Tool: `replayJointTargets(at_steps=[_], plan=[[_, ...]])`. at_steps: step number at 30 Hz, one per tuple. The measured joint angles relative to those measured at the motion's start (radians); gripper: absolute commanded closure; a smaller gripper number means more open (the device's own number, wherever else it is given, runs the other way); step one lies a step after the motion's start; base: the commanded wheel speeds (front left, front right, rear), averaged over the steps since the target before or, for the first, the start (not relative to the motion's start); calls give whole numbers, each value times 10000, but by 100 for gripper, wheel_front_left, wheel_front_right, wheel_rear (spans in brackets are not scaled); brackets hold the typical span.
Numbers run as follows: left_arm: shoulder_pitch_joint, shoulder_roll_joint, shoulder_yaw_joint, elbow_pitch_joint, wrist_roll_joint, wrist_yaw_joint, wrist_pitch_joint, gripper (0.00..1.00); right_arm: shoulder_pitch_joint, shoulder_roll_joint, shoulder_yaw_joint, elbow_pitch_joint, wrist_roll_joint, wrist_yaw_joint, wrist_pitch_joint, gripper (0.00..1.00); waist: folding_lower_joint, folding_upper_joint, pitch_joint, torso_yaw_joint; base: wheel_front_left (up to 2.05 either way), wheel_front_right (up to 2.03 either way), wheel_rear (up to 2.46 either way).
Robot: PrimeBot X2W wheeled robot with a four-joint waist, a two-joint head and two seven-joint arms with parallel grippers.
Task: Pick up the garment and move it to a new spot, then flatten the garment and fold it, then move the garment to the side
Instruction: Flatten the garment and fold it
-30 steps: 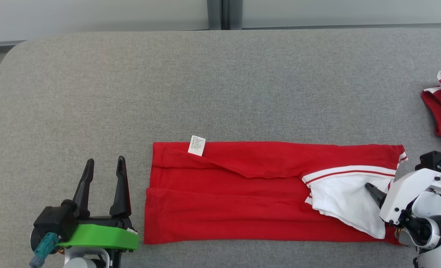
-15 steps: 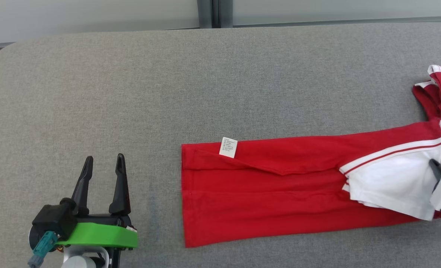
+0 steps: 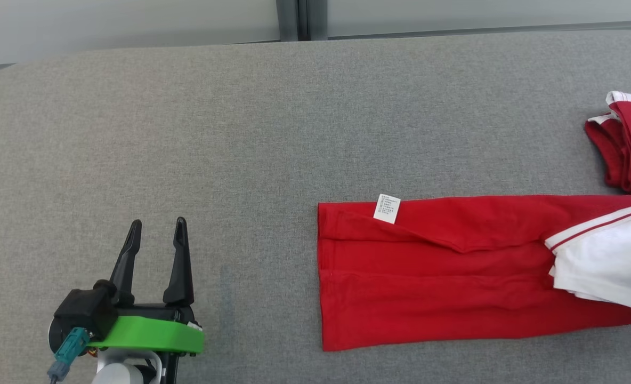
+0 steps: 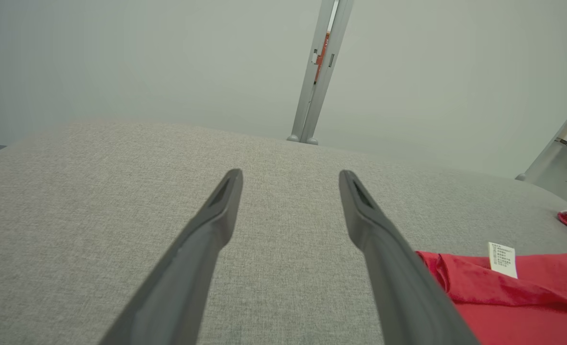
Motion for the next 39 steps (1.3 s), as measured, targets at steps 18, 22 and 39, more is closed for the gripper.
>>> replayJointTargets(at_steps=[18, 22, 39], plan=[[35, -2, -150, 215, -27, 0, 0, 0, -797, -228, 6742, 1375, 706, -6, 138, 100, 0, 0, -517, 353, 0, 0, 0], [66, -2, -186, 282, -56, 0, 0, 0, -1472, -8, 7733, 2169, 844, -6, -31, 100, 0, 0, -575, 536, 0, 0, 0], [115, -2, -435, 357, -130, 0, 0, 0, -3082, 918, 9139, 4897, 1331, -6, -1014, 0, 0, 0, -638, 1275, 0, 0, 0]])
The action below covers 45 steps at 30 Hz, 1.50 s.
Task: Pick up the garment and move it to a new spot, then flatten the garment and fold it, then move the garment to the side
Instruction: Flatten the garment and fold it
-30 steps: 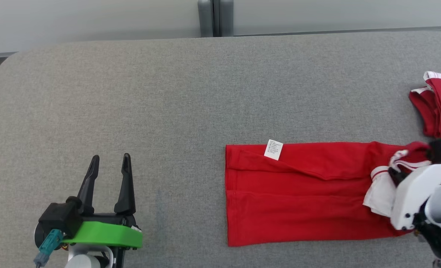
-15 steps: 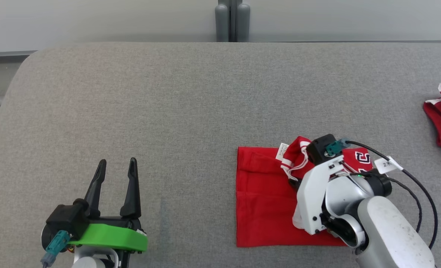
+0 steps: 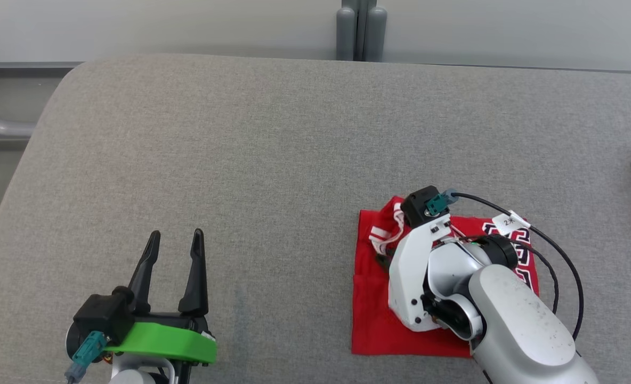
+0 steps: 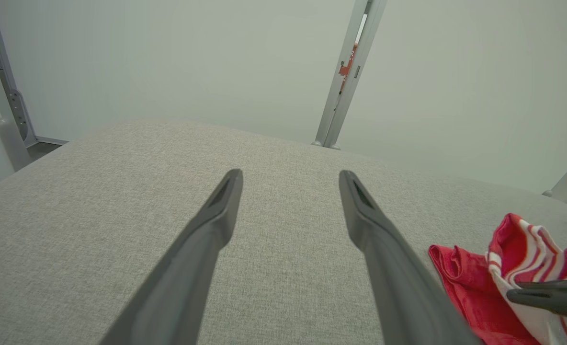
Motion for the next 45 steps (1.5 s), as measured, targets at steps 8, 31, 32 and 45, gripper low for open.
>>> replayJointTargets(at_steps=[8, 31, 32, 45], plan=[[5, 0, 111, -35, 0, 0, 0, 0, -400, 128, -15, -867, 1085, 0, -1358, 0, 0, 0, -81, -125, 0, 0, 0], [58, -2, 163, -88, 6, 0, 0, 0, 2203, -1407, -2629, -754, -1223, 0, -5446, 100, 0, 0, -259, -1117, 0, 0, 0], [57, 0, 171, -94, 6, 0, 0, 0, 2215, -1386, -2464, -648, -1256, 0, -5524, 100, 0, 1, -245, -1130, 0, 0, 0], [18, -2, 176, -63, 138, 0, 0, 0, 1383, -558, 1597, 1085, -717, 2, -5563, 100, 0, 0, -50, -1118, 0, 0, 0]])
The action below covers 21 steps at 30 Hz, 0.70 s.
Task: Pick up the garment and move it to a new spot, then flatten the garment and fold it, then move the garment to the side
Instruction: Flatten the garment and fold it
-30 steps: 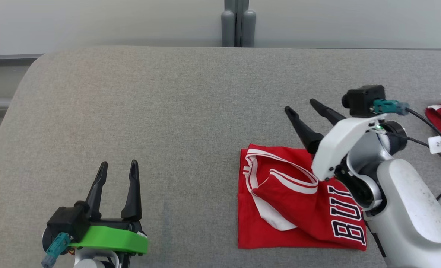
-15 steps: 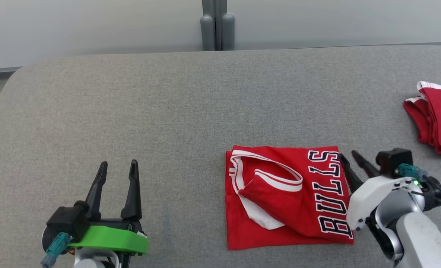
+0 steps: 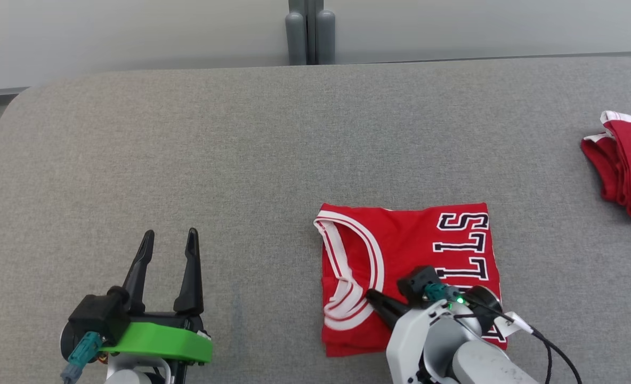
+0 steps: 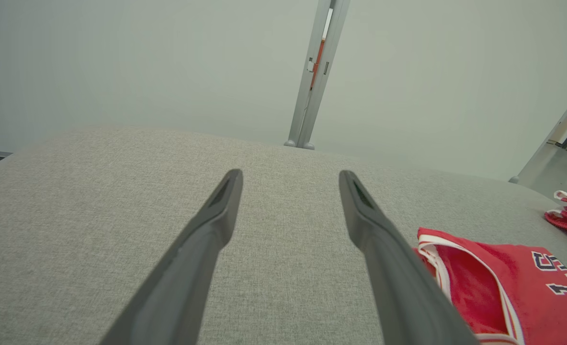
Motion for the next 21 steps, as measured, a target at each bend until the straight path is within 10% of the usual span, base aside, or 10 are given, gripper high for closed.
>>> replayJointTargets(at_steps=[14, 16, 17, 21], plan=[[55, 0, 119, 159, 8, 0, 0, 0, -709, 15, 901, -326, 1737, 2, -1816, 100, 0, 0, -244, 56, 0, 0, 0], [104, 2, 196, 194, 10, 0, 0, 0, -677, -215, 629, -685, 1799, 0, -2086, 56, 0, 0, -353, 3, 0, 0, 0], [152, 2, 253, 222, 8, 0, 0, 0, -491, -430, 138, -991, 1801, 0, -2293, 0, 0, 0, -464, -69, 0, 0, 0], [246, 2, 295, 245, 4, 0, 0, 0, 61, -734, -1012, -1735, 1789, -2, -2500, 0, 0, 0, -684, -271, 0, 0, 0]])
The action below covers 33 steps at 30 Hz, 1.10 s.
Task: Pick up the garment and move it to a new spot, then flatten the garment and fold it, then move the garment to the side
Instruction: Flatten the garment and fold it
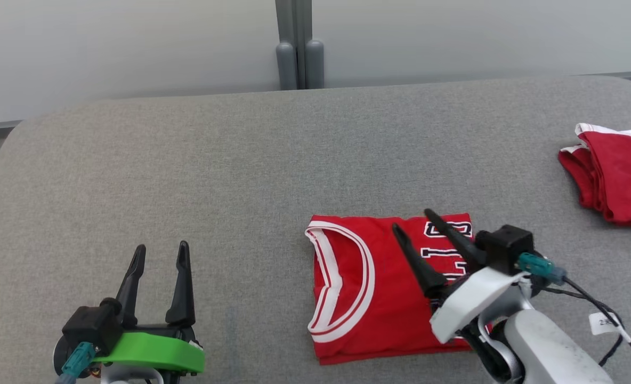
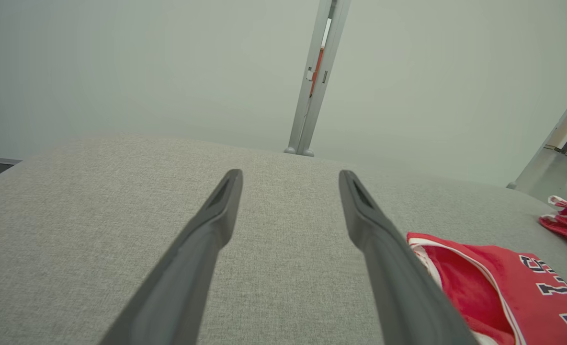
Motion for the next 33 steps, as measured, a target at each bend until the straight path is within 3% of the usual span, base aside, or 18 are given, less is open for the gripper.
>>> replayJointTargets(at_steps=[7, 12, 22, 33], plan=[[107, -2, 92, 165, -44, 0, 0, 0, 904, -111, -2205, -734, -456, 2, -288, 0, 0, 0, -367, -311, 0, 0, 0], [113, -2, 107, 332, -65, 0, 0, 0, 1230, -165, -3135, -761, -696, 0, -539, 0, 0, 0, -579, -470, 0, 0, 0], [-54, -4, 52, 840, 12, 17, 0, 0, 1276, -322, -3593, 263, -957, 0, -1083, 0, 0, 0, -719, -511, 0, 0, 0], [-547, -4, -44, 1300, 257, 27, 0, 0, 1176, -280, -3302, 1218, -815, 0, -1406, 0, 0, 0, -730, -511, 0, 0, 0]])
